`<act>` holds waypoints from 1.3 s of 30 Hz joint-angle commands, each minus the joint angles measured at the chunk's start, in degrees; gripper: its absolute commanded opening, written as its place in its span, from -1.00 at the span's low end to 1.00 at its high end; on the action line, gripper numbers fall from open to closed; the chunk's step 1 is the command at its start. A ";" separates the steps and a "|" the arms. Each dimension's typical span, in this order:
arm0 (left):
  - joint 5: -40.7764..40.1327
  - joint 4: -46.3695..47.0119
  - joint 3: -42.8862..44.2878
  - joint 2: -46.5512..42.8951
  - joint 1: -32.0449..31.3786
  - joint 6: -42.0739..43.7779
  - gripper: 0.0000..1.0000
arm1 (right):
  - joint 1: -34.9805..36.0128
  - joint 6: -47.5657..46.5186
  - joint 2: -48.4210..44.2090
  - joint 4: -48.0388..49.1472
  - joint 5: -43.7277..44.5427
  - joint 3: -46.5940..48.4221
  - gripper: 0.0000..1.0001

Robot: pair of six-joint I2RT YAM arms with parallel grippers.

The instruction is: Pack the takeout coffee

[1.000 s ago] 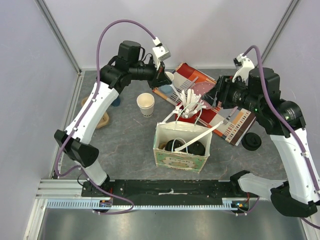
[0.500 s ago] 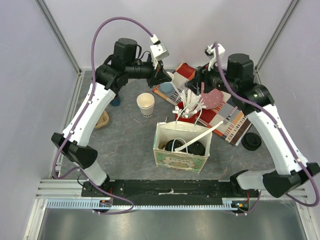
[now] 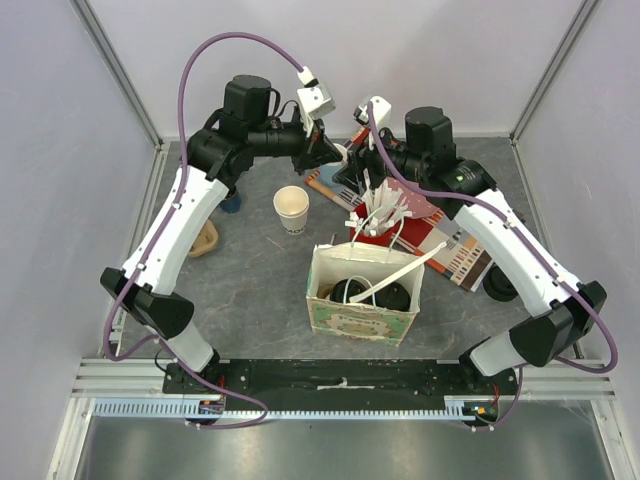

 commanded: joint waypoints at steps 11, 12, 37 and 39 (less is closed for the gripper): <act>-1.97 -7.57 4.73 4.36 -0.80 3.96 -0.96 | -0.59 2.00 -3.91 3.03 4.26 -0.85 0.39; -1.97 -7.40 3.60 4.88 -1.33 4.14 -0.95 | -0.86 2.96 -5.74 3.03 4.53 -1.47 0.39; 3.38 7.36 -12.41 7.26 -3.09 0.48 -0.95 | -2.97 11.15 -15.25 -2.24 12.09 -4.99 0.45; 5.58 9.20 -11.79 7.00 -2.48 -2.43 -0.95 | -2.97 11.24 -15.34 -2.50 12.44 -4.64 0.45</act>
